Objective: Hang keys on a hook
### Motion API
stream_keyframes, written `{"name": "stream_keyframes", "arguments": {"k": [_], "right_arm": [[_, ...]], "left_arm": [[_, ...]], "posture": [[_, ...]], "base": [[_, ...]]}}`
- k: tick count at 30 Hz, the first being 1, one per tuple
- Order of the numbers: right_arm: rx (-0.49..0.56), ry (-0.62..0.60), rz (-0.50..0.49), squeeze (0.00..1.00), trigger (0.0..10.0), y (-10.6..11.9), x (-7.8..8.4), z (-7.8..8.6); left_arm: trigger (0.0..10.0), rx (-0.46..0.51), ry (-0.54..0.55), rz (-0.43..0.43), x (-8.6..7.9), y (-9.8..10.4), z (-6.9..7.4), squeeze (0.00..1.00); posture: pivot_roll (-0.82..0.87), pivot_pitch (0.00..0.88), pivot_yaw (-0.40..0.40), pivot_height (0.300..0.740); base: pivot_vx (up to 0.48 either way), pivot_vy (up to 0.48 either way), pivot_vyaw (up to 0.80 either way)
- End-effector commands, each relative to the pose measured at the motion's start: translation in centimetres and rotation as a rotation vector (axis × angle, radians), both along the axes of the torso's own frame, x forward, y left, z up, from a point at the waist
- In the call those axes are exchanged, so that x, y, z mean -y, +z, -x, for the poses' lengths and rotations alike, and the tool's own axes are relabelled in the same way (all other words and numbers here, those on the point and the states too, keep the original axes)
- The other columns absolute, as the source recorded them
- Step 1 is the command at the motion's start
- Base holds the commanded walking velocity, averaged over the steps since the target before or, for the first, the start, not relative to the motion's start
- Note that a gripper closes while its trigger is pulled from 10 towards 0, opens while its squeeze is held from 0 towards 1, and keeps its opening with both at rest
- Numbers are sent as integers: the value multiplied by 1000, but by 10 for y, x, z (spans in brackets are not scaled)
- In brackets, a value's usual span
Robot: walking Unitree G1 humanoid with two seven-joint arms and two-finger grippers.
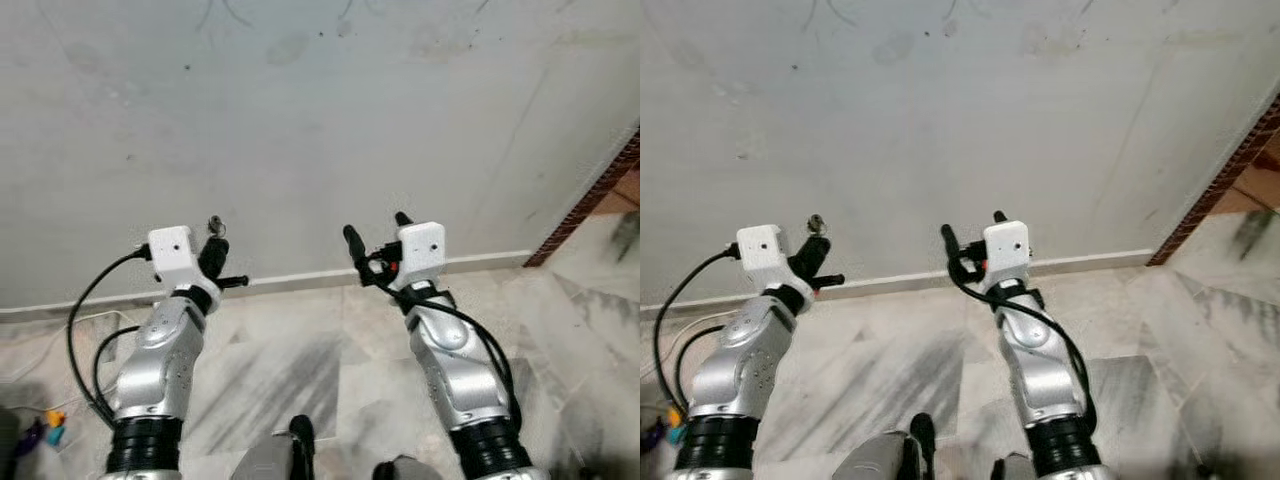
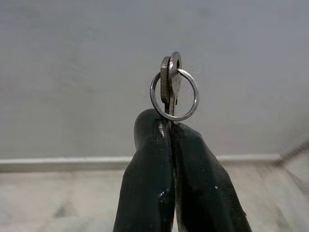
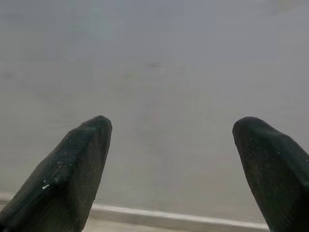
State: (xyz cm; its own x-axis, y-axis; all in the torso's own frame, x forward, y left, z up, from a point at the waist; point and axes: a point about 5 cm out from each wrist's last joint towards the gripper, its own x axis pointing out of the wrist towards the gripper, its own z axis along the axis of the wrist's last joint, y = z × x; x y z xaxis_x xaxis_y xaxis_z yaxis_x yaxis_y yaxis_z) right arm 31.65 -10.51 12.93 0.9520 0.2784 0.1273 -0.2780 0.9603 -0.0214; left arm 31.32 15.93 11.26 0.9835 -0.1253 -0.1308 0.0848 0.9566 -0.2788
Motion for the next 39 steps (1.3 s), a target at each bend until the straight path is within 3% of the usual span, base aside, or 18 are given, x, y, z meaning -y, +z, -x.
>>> {"name": "stream_keyframes", "arguments": {"k": [1, 14, 21, 39], "right_arm": [[10, 2, -18, 0, 10000, 3, -2, 0], [-7, -26, -32, 0, 10000, 4, 3, -3], [15, -6, -37, 0, 10000, 9, -1, -3], [39, 24, -18, 0, 10000, 12, -3, -2]], "left_arm": [[10000, 5, 10, -26, -5, 3, -2, 0], [10000, 34, 9, -51, -3, 6, -2, 0], [10000, 148, 14, -122, -1, 20, -1, 0], [10000, 216, -2, -218, 8, 24, 1, 0]], "posture": [[-19, 195, 55, 740], [-22, 198, 53, 740], [-23, 197, 47, 740], [-30, 194, 37, 740]], "base": [[0, 480, 0], [0, 160, 0], [0, 0, 0], [0, 0, 61]]}}
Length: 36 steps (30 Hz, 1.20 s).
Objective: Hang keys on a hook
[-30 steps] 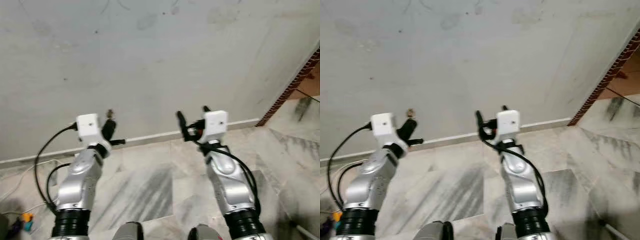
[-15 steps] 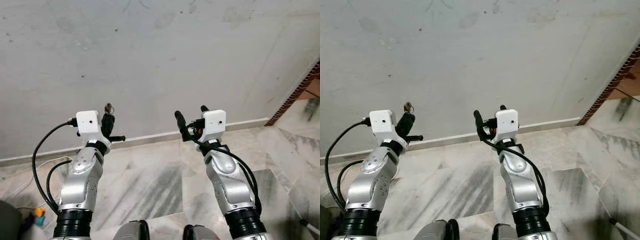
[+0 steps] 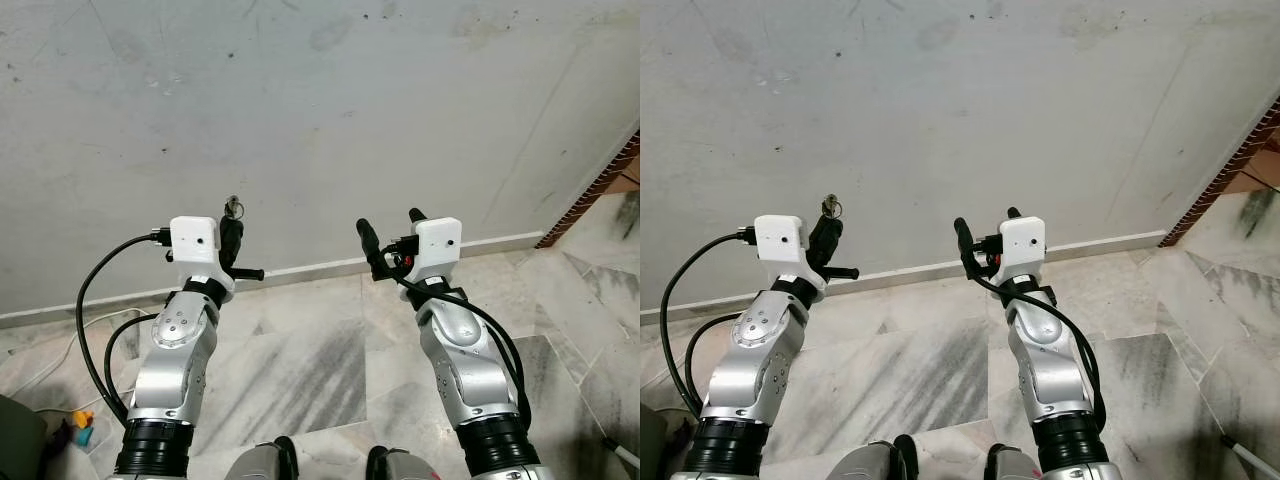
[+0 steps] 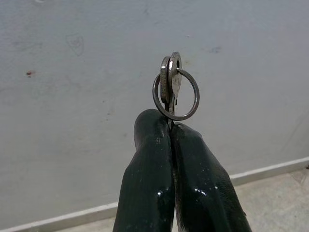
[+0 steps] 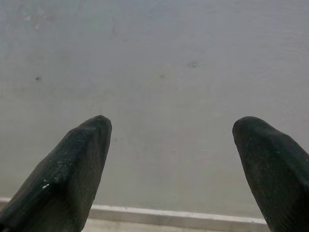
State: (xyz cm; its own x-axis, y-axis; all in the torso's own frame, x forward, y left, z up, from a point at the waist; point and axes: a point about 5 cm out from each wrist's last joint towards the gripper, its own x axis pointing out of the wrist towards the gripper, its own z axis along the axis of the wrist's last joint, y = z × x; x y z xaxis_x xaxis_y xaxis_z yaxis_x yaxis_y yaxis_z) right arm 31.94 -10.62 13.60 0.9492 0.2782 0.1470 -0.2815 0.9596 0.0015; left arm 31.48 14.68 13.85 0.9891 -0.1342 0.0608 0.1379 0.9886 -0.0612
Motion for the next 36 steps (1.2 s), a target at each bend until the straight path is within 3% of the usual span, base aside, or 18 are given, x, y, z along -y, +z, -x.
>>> {"name": "stream_keyframes", "arguments": {"k": [1, 7, 13, 36], "right_arm": [[31, 22, 15, 0, 10000, 6, -5, 2], [24, 26, -4, 0, 10000, 6, -5, 1], [20, 25, -2, 0, 10000, 5, -5, 1], [20, 29, 9, 0, 10000, 6, -5, 2]], "left_arm": [[10000, 2, 14, -17, -3, -2, 3, 0], [10000, -2, 12, -8, -2, -4, 3, 0], [10000, -6, 14, -1, -1, -5, 3, 0], [10000, -25, 24, 24, -3, -8, 3, 0]], "posture": [[-31, 194, 37, 740], [-33, 189, 34, 740], [-34, 188, 31, 740], [-35, 193, 28, 740]], "base": [[0, 0, 750], [0, 0, 690], [0, -144, 0], [0, -462, 0]]}}
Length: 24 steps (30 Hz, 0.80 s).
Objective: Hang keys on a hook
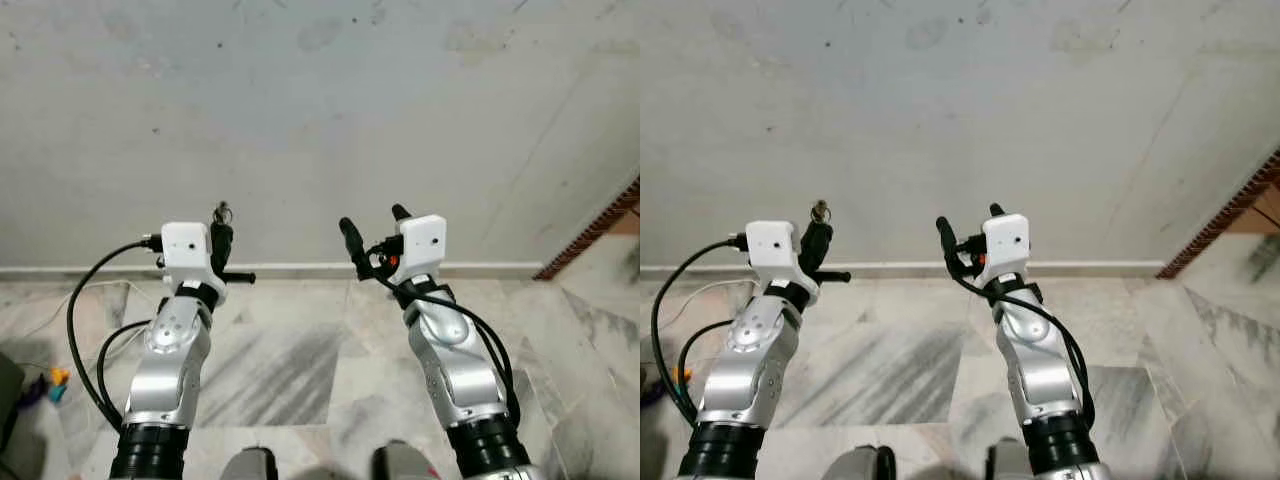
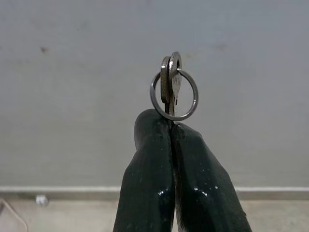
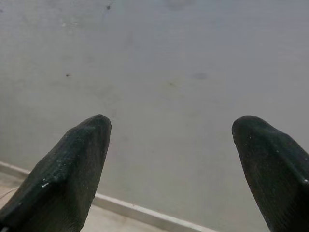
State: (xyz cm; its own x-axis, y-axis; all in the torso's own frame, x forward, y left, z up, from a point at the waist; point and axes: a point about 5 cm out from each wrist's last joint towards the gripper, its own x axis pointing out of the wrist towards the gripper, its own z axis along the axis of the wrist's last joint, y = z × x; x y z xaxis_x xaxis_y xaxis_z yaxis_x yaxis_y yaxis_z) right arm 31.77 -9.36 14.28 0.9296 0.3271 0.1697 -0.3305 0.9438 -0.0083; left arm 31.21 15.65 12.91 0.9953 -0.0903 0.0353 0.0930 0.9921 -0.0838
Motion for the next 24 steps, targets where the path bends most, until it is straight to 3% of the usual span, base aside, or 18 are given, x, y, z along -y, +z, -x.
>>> {"name": "stream_keyframes", "arguments": {"k": [1, 6, 21, 24], "right_arm": [[-5, -23, 7, 0, 10000, -1, 8, 1], [-5, -23, 8, 0, 10000, -1, 8, 1], [3, -11, 12, 0, 10000, 1, 7, 2], [8, -12, 13, 0, 10000, 2, 7, 2]], "left_arm": [[10000, 1, -18, 4, 7, 1, 0, 0], [10000, -2, -15, 2, 7, 0, -1, 0], [10000, 1, 24, -10, 2, 1, -2, 0], [10000, 2, 31, -7, 1, 2, -3, 0]], "posture": [[-35, 193, 28, 740], [-37, 194, 27, 740], [-39, 197, 23, 740], [-39, 199, 24, 740]], "base": [[0, -465, 0], [0, -459, 0], [0, 0, 0], [0, 0, 627]]}}
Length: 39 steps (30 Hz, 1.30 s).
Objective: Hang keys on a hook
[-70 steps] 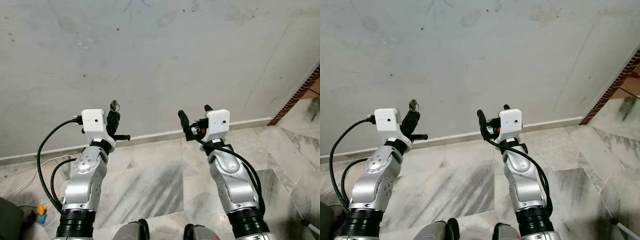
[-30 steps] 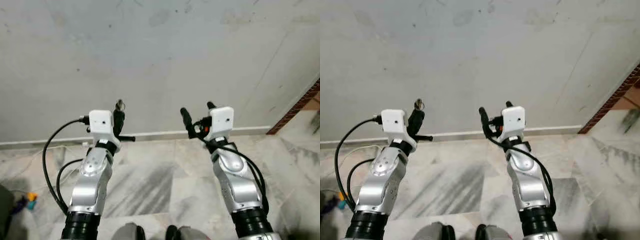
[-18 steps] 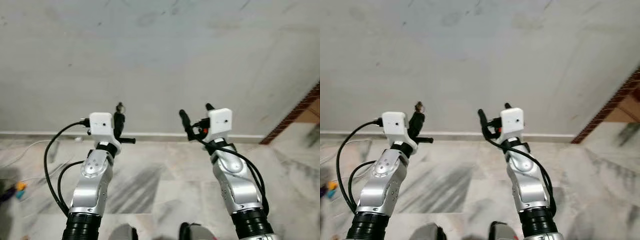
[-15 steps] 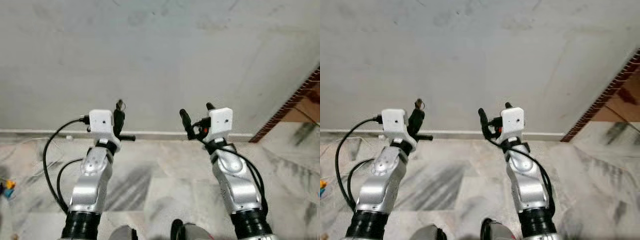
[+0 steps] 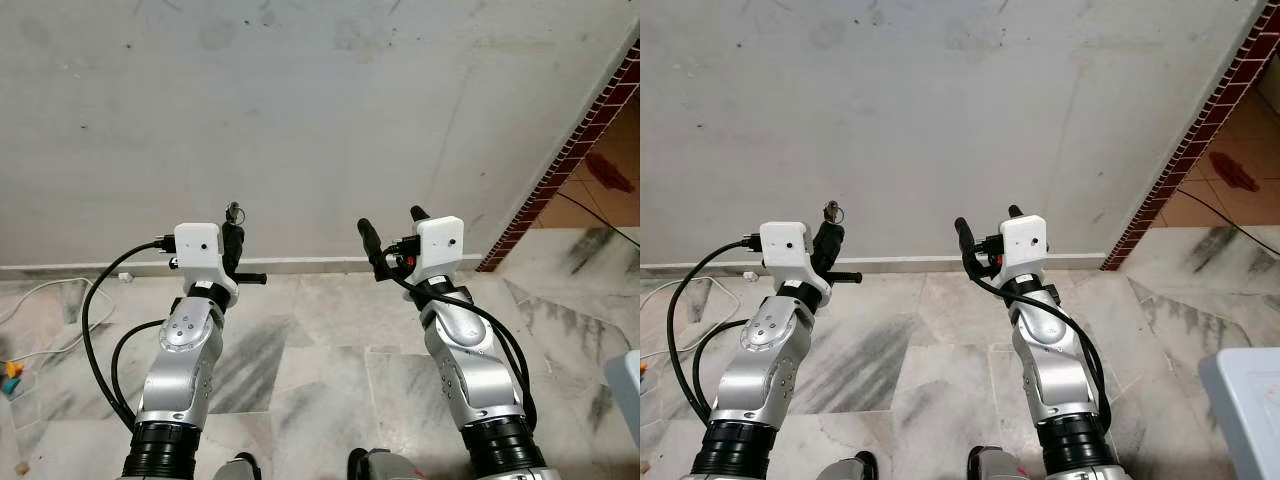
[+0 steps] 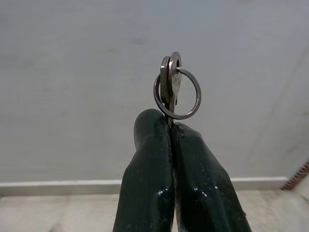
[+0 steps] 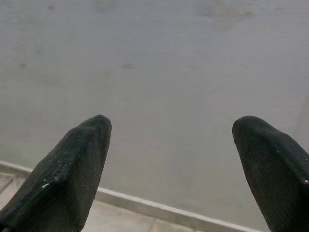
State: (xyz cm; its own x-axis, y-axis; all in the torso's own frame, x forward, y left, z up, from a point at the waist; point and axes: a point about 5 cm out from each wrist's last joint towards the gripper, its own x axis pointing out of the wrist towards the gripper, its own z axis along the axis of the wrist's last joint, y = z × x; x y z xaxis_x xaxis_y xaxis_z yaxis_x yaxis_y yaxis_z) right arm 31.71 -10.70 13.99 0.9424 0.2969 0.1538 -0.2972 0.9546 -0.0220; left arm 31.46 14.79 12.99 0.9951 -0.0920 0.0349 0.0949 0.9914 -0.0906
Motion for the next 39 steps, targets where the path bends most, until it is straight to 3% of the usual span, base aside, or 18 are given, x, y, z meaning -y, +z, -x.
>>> {"name": "stream_keyframes", "arguments": {"k": [1, 27, 39], "right_arm": [[17, 24, -4, 0, 10000, 4, -6, 1], [21, 25, -24, 0, 10000, 4, -9, 2], [27, 25, -55, 0, 10000, 4, -8, 4]], "left_arm": [[10000, 10, 43, -12, -8, 2, 0, 0], [10000, 32, 1, 1, -7, 10, -4, 0], [10000, 58, -34, -8, -8, 15, -2, 0]], "posture": [[-39, 199, 25, 740], [-31, 202, 36, 740], [-28, 196, 42, 740]], "base": [[0, 0, 763], [0, 0, 704], [0, 0, 0]]}}
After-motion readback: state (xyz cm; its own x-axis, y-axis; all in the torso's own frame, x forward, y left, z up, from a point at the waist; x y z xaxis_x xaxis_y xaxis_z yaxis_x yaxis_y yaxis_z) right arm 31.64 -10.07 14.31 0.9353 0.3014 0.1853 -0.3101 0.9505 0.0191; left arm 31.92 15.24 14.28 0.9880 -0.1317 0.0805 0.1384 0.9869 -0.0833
